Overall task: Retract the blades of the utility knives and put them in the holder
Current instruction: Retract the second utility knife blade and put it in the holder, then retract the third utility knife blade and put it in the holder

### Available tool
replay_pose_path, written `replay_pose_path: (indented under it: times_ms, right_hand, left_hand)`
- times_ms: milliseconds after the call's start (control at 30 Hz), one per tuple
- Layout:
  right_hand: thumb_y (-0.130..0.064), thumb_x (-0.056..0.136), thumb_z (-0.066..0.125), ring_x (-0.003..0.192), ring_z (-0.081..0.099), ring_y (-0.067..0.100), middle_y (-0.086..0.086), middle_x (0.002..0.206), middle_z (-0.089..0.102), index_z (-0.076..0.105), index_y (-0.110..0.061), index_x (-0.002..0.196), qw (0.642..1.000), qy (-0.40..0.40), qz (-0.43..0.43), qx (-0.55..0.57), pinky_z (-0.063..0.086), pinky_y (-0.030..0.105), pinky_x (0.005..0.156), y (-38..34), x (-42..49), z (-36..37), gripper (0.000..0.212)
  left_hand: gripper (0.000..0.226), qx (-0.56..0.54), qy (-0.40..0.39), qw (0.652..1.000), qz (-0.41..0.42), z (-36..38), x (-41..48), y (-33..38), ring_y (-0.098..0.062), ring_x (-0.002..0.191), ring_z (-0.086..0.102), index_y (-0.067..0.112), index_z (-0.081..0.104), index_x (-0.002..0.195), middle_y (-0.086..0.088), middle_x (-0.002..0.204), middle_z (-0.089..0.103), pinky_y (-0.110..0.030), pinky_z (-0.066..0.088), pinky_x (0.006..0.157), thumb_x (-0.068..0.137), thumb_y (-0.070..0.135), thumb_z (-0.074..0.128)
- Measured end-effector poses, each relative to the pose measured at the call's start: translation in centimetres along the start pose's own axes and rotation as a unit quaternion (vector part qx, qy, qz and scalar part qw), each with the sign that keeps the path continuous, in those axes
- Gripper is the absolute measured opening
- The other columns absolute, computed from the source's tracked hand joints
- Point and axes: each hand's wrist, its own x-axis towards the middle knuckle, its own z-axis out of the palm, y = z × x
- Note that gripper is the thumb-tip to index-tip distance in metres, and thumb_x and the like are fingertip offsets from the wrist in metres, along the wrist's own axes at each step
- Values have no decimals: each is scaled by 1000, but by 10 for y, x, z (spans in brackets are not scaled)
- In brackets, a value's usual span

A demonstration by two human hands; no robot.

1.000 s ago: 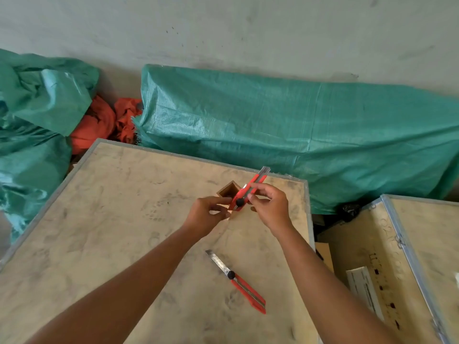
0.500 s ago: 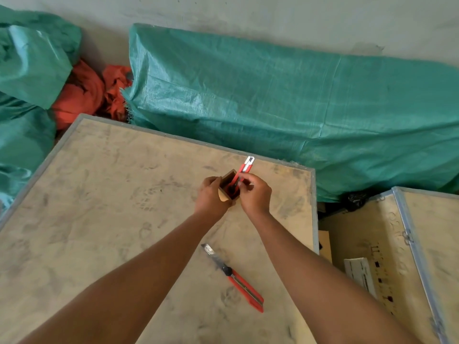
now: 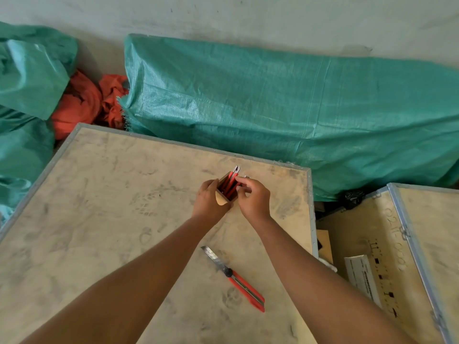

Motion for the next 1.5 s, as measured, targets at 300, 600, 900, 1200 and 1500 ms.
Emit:
replay_pose_path:
  times_ms: [300, 600, 900, 1200, 1500]
  right_hand:
    - [-3, 94, 70, 89, 72, 14, 5, 120, 77, 76, -12, 119, 997, -42, 47, 39, 46, -3, 75, 31, -67, -29, 27]
    - [-8, 92, 71, 97, 70, 9, 4, 117, 77, 78, -18, 116, 968, -217, 125, 2, 53, 10, 87, 78, -140, -25, 26]
    - [-6, 88, 72, 107, 74, 16, 4, 115, 80, 79, -16, 117, 949, -304, 50, -66, 47, 12, 91, 91, -162, -1, 31]
    - [-6, 87, 77, 101, 74, 21, 6, 110, 80, 79, -11, 112, 943, -325, 62, -33, 54, 15, 84, 96, -155, -4, 25]
    - [-7, 90, 76, 88, 77, 19, -5, 108, 77, 76, -31, 104, 949, -281, 117, 84, 61, 30, 83, 61, -165, -28, 28]
  left_hand:
    - [64, -37, 30, 999, -25, -7, -67, -20, -22, 127, 52, 14, 53, 137, -5, 139, 53, -27, 39, 102, 79, 23, 79]
    - [36, -38, -6, 997, -70, 32, -143, -67, -17, 111, 61, 20, 68, 119, 0, 121, 67, -21, 40, 92, 84, 19, 74]
    - [24, 66, -18, 998, -12, 64, -127, -87, -30, 110, 56, 19, 77, 108, 5, 123, 70, -40, 49, 94, 85, 19, 72]
    - [20, 78, 6, 996, 32, 65, -128, -94, -31, 104, 57, 19, 79, 105, 5, 120, 72, -39, 49, 91, 85, 22, 74]
    - [22, -54, 26, 994, 86, 22, -139, -63, -12, 118, 63, 17, 78, 106, 4, 131, 66, -23, 52, 94, 85, 13, 75]
